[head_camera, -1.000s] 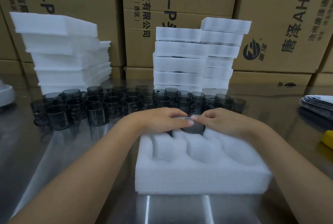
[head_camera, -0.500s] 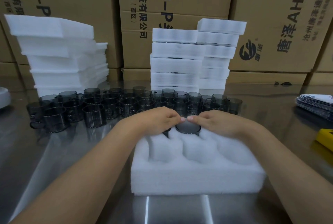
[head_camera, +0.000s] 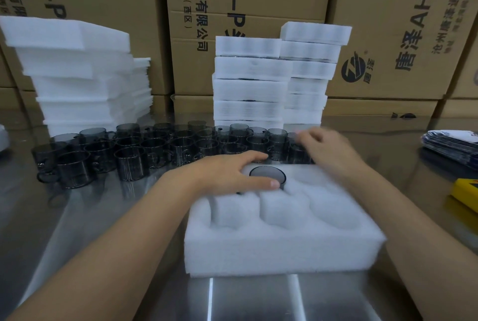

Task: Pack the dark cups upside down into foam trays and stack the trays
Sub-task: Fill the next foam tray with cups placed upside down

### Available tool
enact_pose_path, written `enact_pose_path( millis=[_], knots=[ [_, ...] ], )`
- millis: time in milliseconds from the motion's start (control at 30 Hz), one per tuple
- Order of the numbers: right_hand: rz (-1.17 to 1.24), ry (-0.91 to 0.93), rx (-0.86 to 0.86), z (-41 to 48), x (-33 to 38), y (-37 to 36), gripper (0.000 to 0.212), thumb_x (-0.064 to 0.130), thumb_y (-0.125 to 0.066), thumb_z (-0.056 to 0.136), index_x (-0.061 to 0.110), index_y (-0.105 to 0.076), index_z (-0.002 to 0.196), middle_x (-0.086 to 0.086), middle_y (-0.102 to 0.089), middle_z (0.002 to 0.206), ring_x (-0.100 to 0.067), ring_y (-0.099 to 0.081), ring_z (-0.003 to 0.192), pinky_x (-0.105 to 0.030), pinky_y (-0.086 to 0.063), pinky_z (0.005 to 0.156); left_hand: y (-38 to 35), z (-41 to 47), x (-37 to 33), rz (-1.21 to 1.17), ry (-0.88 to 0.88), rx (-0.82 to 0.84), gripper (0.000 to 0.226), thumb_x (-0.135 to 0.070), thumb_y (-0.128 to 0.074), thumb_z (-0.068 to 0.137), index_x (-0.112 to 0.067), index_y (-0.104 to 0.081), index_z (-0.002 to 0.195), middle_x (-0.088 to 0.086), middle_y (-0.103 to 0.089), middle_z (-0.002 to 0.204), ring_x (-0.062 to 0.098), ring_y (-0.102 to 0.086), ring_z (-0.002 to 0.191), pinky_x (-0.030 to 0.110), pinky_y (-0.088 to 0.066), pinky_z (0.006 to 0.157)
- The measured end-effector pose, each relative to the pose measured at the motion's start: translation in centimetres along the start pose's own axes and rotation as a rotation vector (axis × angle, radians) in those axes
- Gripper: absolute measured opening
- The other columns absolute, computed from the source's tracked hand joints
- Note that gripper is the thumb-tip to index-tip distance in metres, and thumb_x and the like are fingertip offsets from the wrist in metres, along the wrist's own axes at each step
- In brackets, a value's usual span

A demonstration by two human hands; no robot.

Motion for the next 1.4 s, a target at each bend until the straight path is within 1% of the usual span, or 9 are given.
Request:
enact_pose_path(
  millis=[67,133,233,433,533,667,800,933,1400],
  knots=[
    [-0.016,-0.028,-0.268,0.2,-2.8,3.2,0.03,0.033,-0.045,0.099,0.014,-0.063,0.114,-0.006,-0.058,0.117,-0.019,-0.053,0.104,-0.032,-0.041,0.085,0.1,-0.4,-0.7,-0.025,-0.035,0.004,0.069,-0.09,-0.048,0.056,-0.074,-0.026,0.12,-0.028,-0.057,0.119,-0.01,-0.055,0.073,0.027,-0.045,0.088],
    [-0.07,-0.117,-0.344,0.1,-6.7,4.2,0.035,0.017,-0.043,0.099,0.011,-0.052,0.132,-0.014,-0.045,0.137,-0.026,-0.047,0.122,-0.035,-0.034,0.102,0.2,-0.7,-1.4,-0.038,-0.077,0.004,0.061,-0.082,-0.052,0.066,-0.072,-0.03,0.122,-0.044,-0.047,0.112,-0.02,-0.052,0.073,0.018,-0.042,0.079],
    [-0.078,-0.336,-0.257,-0.1,-12.3,2.8,0.051,0.012,-0.042,0.098,0.015,-0.031,0.148,-0.022,-0.023,0.15,-0.037,-0.04,0.13,-0.04,-0.031,0.11,0.0,-0.9,-1.9,-0.019,-0.094,0.021,0.051,-0.072,-0.05,0.08,-0.065,-0.036,0.129,-0.041,-0.042,0.109,-0.031,-0.044,0.068,0.012,-0.033,0.071],
    [-0.345,-0.345,-0.038,1.9,-13.8,0.1,0.069,0.036,-0.043,0.099,0.038,0.003,0.151,-0.009,0.009,0.161,-0.037,-0.021,0.143,-0.051,-0.021,0.112,-0.2,-0.8,-2.4,-0.009,-0.099,0.068,0.05,-0.056,-0.048,0.091,-0.052,-0.035,0.139,-0.028,-0.041,0.132,-0.016,-0.045,0.078,0.014,-0.034,0.078],
    [-0.386,-0.321,0.0,2.8,-14.2,-0.4,0.074,0.042,-0.046,0.097,0.039,0.006,0.15,-0.005,0.016,0.16,-0.037,-0.017,0.144,-0.054,-0.019,0.112,-0.5,-0.7,-3.1,0.049,-0.133,0.078,0.051,-0.043,-0.045,0.098,-0.04,-0.03,0.146,-0.028,-0.028,0.147,-0.015,-0.036,0.119,0.01,-0.024,0.099],
    [-0.412,-0.302,-0.003,3.7,-14.5,-0.4,0.066,0.039,-0.043,0.099,0.038,-0.003,0.151,-0.006,0.013,0.16,-0.037,-0.015,0.144,-0.056,-0.022,0.112,-3.0,-0.8,-5.4,0.156,-0.23,0.148,0.049,-0.017,-0.025,0.103,-0.019,-0.02,0.152,-0.011,0.001,0.16,-0.003,0.005,0.142,0.005,0.005,0.101],
    [-0.403,-0.282,-0.01,4.2,-14.7,-0.5,0.059,0.038,-0.042,0.098,0.032,-0.015,0.15,-0.009,0.002,0.16,-0.038,-0.019,0.142,-0.055,-0.025,0.11,-3.4,-0.7,-5.2,0.193,-0.137,0.136,0.082,-0.067,-0.017,0.09,-0.019,0.007,0.152,-0.008,0.017,0.158,0.0,0.017,0.142,0.024,0.011,0.116],
    [-0.372,-0.251,-0.02,4.3,-14.4,-0.5,0.057,0.036,-0.045,0.098,0.026,-0.021,0.148,-0.012,-0.006,0.159,-0.039,-0.022,0.141,-0.055,-0.026,0.109,-3.6,-1.1,-5.2,0.257,-0.103,0.177,0.109,-0.081,-0.009,0.064,-0.018,0.014,0.15,-0.008,0.022,0.157,0.0,0.022,0.14,0.033,0.01,0.119],
    [-0.19,-0.2,-0.191,3.0,-12.9,1.2,0.034,0.016,-0.049,0.098,0.002,-0.041,0.127,-0.022,-0.03,0.14,-0.038,-0.046,0.112,-0.038,-0.037,0.093,-3.4,-1.1,-5.2,0.224,-0.107,0.178,0.094,-0.077,-0.029,0.084,-0.023,0.005,0.153,-0.011,0.016,0.158,0.0,0.018,0.142,0.032,0.01,0.118]
  ],
)
Point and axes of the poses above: each hand's wrist, its own z-axis towards the middle knuckle, its own y-axis out of the back of the hand, x = y × z, the point moved 10 cm from there along z, towards the middle knuckle
